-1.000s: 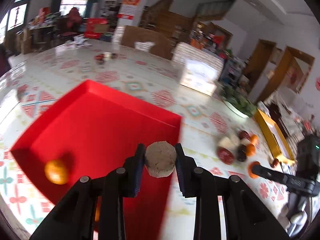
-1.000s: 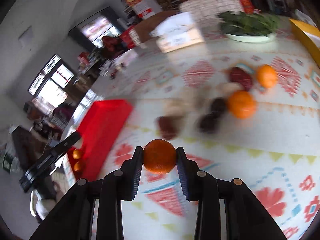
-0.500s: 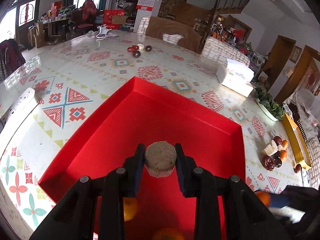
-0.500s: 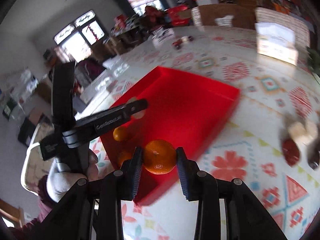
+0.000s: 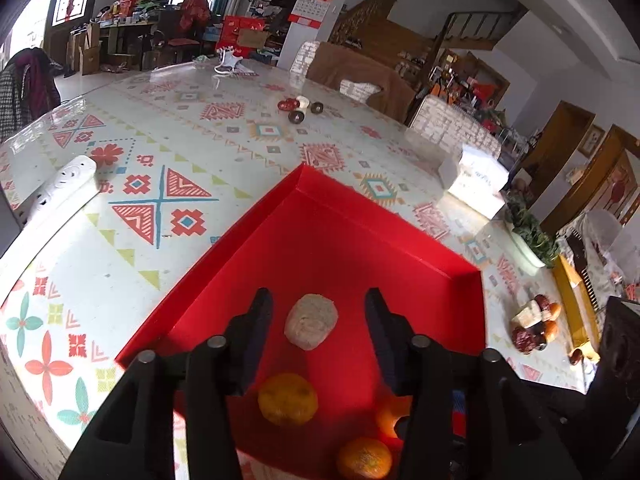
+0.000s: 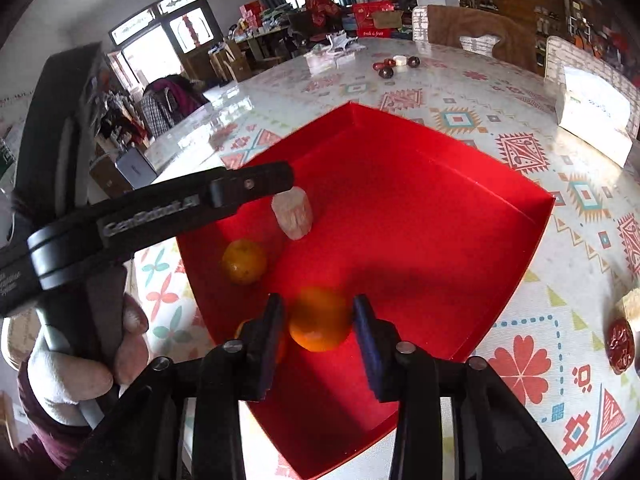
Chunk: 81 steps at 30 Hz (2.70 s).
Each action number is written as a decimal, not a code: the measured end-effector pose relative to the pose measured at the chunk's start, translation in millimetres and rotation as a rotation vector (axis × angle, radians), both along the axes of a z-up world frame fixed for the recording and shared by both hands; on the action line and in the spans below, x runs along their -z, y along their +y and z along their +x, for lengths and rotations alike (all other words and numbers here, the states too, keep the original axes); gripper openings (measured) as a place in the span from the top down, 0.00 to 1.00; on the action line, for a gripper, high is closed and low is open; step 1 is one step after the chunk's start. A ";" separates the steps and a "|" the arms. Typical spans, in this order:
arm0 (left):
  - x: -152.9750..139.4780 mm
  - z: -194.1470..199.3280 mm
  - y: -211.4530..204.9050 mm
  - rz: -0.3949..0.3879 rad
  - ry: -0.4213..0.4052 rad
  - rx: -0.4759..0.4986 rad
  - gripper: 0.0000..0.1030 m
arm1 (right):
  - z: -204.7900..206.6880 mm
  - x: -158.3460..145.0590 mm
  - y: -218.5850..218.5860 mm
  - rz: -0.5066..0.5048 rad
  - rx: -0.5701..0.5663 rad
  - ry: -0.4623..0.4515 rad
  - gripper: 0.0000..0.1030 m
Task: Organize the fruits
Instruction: 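Move both tools back toward the fruit pile, then grasp a dried red date with left tool while right tool grasps a dark plum, then carry date and plum over the red tray and open both tools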
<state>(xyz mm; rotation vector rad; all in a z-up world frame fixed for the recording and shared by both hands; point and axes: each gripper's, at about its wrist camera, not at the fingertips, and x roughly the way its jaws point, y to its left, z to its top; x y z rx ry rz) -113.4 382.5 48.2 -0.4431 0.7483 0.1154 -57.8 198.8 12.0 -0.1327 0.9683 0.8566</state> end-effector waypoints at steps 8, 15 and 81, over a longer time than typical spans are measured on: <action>-28.5 -24.7 -17.2 0.001 -0.063 0.004 0.35 | -12.6 -18.9 -23.9 0.047 0.024 -0.047 0.41; -45.6 -31.5 -49.4 0.021 -0.076 0.045 0.26 | -8.2 -25.7 -81.8 0.093 0.114 -0.043 0.40; 0.7 43.1 -225.8 0.114 0.000 0.370 0.58 | 69.7 2.9 -293.3 0.178 0.509 0.026 0.71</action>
